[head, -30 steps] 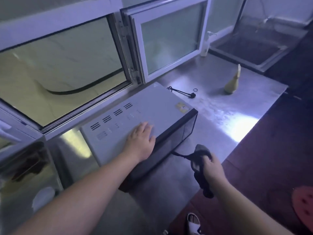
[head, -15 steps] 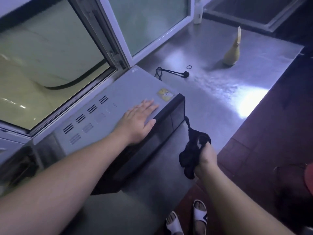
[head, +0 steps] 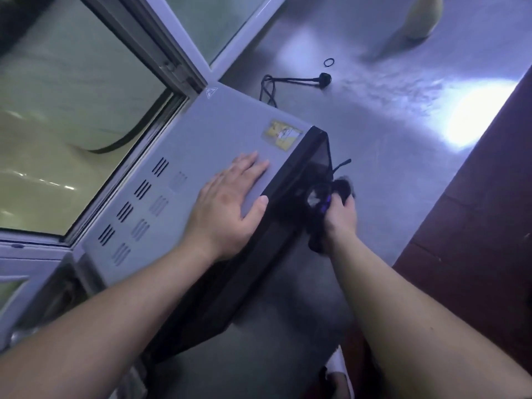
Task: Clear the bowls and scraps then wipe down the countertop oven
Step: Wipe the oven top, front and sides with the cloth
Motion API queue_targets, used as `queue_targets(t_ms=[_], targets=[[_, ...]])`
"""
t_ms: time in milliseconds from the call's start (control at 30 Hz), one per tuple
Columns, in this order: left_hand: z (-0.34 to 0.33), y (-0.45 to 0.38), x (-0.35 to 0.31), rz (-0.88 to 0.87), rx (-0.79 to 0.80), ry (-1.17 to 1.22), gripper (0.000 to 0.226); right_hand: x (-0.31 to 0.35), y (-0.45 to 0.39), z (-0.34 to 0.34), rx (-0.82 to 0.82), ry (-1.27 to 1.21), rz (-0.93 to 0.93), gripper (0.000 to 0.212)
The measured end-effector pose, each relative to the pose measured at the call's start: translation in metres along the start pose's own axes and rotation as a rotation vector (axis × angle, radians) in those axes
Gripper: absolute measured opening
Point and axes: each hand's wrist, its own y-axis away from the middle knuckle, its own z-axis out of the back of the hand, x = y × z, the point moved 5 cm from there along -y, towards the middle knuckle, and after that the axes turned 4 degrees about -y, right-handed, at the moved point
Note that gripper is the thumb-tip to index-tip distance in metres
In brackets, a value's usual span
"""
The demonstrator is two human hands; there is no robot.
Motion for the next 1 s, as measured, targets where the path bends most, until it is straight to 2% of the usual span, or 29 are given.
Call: queue_targets(t_ms=[233, 367, 533, 633, 833, 1000], targets=[[-0.002, 0.001, 0.001, -0.024, -0.012, 0.011, 0.061, -0.011, -0.024, -0.022, -0.110, -0.116, 0.018, 0.041], [-0.002, 0.001, 0.000, -0.033, -0.008, 0.011, 0.061, -0.014, -0.031, -0.028, -0.122, -0.303, -0.010, 0.045], [-0.003, 0.000, -0.001, -0.047, -0.020, 0.003, 0.061, 0.003, -0.011, -0.034, -0.094, -0.404, 0.048, 0.037], [-0.003, 0.000, 0.000, -0.050, -0.027, -0.005, 0.061, 0.020, 0.014, -0.043, -0.102, -0.403, 0.141, 0.045], [-0.003, 0.000, -0.002, -0.051, -0.024, -0.010, 0.063, 0.056, 0.071, -0.065, 0.050, -0.408, 0.433, 0.059], [-0.003, 0.000, -0.002, -0.068, -0.038, -0.021, 0.066, 0.053, 0.099, -0.067, -0.003, -0.127, 0.755, 0.050]])
